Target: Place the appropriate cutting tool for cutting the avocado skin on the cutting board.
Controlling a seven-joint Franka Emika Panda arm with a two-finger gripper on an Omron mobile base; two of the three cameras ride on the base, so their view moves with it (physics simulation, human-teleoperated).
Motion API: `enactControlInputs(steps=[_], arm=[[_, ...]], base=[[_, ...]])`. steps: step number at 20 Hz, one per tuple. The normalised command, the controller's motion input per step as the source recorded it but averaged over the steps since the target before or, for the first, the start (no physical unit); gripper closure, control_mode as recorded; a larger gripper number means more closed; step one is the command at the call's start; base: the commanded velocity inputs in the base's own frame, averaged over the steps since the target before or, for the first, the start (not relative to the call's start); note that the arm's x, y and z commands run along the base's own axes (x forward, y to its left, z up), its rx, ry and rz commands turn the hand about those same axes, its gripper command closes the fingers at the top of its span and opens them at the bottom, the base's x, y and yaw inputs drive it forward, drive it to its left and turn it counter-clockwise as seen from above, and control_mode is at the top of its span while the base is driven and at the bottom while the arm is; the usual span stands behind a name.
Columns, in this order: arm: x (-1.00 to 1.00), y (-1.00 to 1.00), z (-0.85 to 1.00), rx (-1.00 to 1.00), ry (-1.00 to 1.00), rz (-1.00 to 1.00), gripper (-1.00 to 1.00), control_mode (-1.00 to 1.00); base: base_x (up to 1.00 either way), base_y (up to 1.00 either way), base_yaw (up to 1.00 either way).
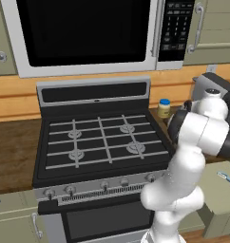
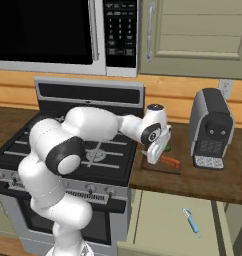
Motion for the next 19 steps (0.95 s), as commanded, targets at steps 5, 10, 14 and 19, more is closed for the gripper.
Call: enactControlInputs(steps=[5,10,14,19], arm=[[-0.82,0.72,0.09,-0.11,-0.26,0.04,-1.0,-1.0],[-0.78,0.94,0.44,-0.17,-0.28,0.02,-1.0,-1.0],[-0.6,1.0,0.75,-0.19,-0.17,0.0,-1.0,-1.0],[-0.51,1.0,0.78,-0.23,-0.19,0.0,-1.0,-1.0]], base=[[0.0,0.0,0.0],[0.0,0.0,0.0],[0.0,0.0,0.0],[0.0,0.0,0.0]])
